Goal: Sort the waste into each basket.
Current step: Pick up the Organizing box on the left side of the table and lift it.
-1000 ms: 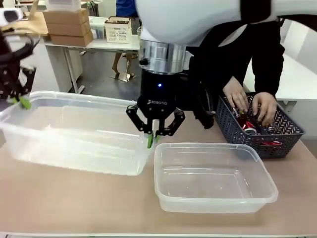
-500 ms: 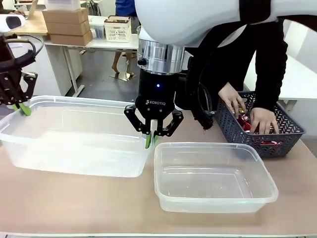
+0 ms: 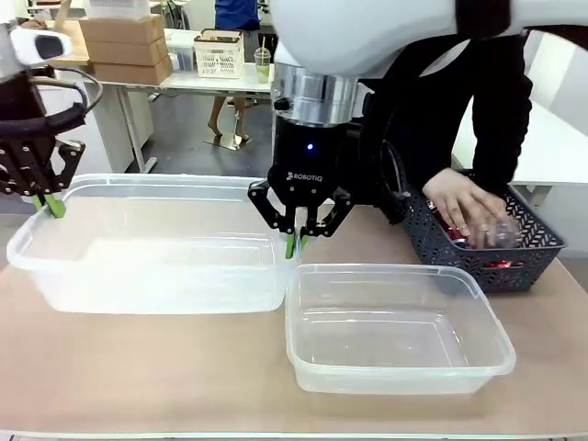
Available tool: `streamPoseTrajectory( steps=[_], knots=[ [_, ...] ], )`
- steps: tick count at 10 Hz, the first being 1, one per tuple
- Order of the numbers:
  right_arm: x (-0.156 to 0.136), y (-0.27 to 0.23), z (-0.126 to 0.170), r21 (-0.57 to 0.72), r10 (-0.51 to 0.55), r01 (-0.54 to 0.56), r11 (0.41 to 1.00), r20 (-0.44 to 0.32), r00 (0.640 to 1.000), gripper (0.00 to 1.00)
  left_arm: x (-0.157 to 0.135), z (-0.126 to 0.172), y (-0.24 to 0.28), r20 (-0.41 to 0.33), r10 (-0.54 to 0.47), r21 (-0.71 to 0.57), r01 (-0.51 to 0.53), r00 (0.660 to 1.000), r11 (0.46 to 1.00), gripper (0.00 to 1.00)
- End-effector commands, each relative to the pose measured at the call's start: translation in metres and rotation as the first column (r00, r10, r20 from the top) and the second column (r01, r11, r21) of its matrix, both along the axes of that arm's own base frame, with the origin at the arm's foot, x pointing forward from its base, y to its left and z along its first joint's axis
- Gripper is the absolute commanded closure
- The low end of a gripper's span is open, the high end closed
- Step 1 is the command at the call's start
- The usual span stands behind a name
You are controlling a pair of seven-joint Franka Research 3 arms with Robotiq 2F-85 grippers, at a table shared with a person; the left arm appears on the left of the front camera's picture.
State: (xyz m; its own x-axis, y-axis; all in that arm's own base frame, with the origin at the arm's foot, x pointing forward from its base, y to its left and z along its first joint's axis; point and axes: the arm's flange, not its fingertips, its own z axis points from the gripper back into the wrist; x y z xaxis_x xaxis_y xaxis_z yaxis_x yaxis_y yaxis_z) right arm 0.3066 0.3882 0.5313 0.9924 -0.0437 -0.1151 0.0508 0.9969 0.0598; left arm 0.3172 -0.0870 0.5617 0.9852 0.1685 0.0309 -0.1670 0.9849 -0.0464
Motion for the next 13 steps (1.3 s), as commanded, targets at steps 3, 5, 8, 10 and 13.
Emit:
streamPoseTrajectory(
  steps=[3,5,8,10,13],
  knots=[
    [-0.005,-0.072,-0.001,0.046,0.065,-0.068,0.997,0.064,0.996,0.94,0.019,0.003,-0.052,0.056,0.044,-0.118,-0.038,0.997,0.992,0.91],
    [-0.005,-0.101,-0.011,0.058,0.074,-0.075,0.995,0.028,0.997,0.94,0.033,0.002,-0.088,0.106,0.053,-0.151,-0.037,0.993,0.988,0.91],
    [0.001,-0.131,-0.026,0.102,0.043,-0.045,0.994,0.016,0.999,0.94,0.044,-0.013,-0.129,0.063,-0.070,-0.144,0.078,0.996,0.987,0.91],
    [0.000,-0.125,-0.031,0.170,-0.053,0.054,0.984,-0.010,0.999,0.94,0.043,-0.028,-0.125,0.064,-0.072,-0.118,0.079,0.995,0.990,0.91],
    [0.007,-0.138,-0.027,0.049,0.016,-0.016,0.999,0.003,1.000,0.94,0.040,-0.023,-0.125,0.047,-0.081,-0.118,0.086,0.996,0.989,0.91]
  ],
)
